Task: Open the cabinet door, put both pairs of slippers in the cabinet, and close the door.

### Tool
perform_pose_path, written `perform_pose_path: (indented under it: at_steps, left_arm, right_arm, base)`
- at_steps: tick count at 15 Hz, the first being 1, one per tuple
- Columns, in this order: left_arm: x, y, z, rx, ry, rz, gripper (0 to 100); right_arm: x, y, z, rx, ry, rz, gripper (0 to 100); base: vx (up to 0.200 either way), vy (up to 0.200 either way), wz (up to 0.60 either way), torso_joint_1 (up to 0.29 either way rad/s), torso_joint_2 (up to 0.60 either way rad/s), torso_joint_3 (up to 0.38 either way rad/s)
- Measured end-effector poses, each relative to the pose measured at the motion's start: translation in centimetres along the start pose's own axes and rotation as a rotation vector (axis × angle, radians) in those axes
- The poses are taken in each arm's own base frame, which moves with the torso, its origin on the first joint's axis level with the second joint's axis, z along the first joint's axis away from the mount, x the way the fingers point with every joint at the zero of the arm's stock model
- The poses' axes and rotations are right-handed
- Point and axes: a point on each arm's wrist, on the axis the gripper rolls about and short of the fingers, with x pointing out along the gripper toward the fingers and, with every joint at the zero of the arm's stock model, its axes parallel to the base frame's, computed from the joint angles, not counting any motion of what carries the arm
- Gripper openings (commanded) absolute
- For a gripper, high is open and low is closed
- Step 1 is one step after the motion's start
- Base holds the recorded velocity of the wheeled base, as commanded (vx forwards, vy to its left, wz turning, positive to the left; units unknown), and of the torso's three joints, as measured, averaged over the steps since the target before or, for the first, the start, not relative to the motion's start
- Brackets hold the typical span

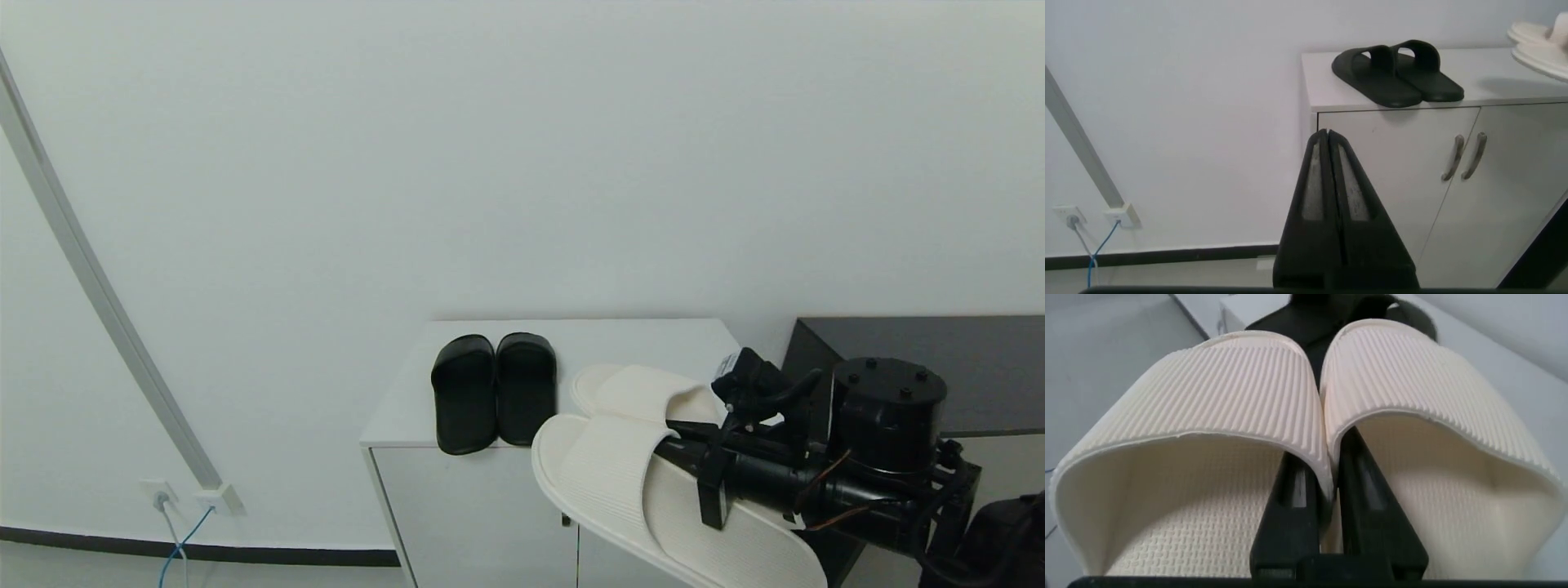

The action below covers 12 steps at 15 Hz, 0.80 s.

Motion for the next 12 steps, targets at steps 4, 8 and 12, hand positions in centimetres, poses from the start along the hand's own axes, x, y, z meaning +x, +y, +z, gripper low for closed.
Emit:
perform_pose_path:
  at_steps: [4, 8, 12]
  left_arm:
    - [0.0, 0.0, 0.0, -0.002, 0.0, 0.0, 0]
    - [0.0, 0.01, 0.0, -0.005, 0.0, 0.002, 0]
    - [0.0, 0.01, 0.0, -0.005, 0.0, 0.003, 0]
  right_arm:
    - [-0.21, 0.29, -0.53, 0.009, 0.021, 0.046, 0]
    - [-0.36, 0.46, -0.91, 0.012, 0.034, 0.062, 0]
    - [-0.34, 0.45, -1.08, 0.016, 0.038, 0.069, 0]
  base:
    - [-0.15, 0.0, 0.0, 0.004, 0.0, 0.004]
    - [-0.15, 0.0, 0.0, 0.005, 0.0, 0.004]
    - [0.0, 0.0, 0.0, 0.0, 0.0, 0.0]
